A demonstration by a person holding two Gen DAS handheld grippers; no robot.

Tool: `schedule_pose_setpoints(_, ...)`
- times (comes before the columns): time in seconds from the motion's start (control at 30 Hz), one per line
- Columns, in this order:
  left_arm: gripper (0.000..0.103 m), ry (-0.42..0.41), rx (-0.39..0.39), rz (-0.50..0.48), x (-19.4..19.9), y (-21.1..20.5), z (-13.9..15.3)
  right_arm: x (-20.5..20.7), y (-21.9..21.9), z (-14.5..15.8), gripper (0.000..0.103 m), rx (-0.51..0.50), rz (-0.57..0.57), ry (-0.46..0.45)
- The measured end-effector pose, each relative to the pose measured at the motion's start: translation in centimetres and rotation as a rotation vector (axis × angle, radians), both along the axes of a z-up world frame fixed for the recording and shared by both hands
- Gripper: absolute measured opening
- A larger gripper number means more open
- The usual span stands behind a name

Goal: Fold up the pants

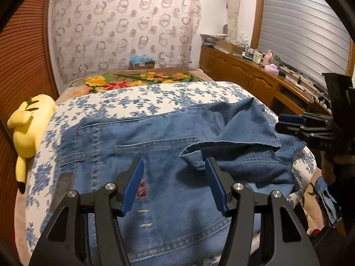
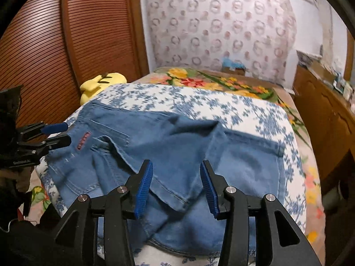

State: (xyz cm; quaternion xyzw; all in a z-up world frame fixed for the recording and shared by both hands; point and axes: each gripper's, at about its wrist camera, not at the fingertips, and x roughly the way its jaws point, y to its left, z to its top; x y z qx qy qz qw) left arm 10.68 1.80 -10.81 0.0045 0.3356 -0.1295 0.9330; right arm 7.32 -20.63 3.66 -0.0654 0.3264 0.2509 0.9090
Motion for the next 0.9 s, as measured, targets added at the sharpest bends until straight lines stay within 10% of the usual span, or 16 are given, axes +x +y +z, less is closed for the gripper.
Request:
schedule_pose_setpoints(0.4,0.058,0.096,0.048,-0.032,3.9,-2.5,-2.6,0.7,-0.2,-1.8,0.049,0.034,-0.026,0.062)
schedule_pose_setpoints(0.83,0.022,0.14,0.046,-0.086,3.9,-4.1,-4.0,2.1,-0.4,-3.1,0.048,0.077,-0.013,0.135)
schedule_pose_setpoints(0.9,0.013,0.132,0.038,-0.094,3.6,-4.1,-3.7,2.1,-0.2,-3.1,0.03,0.094,-0.001,0.136)
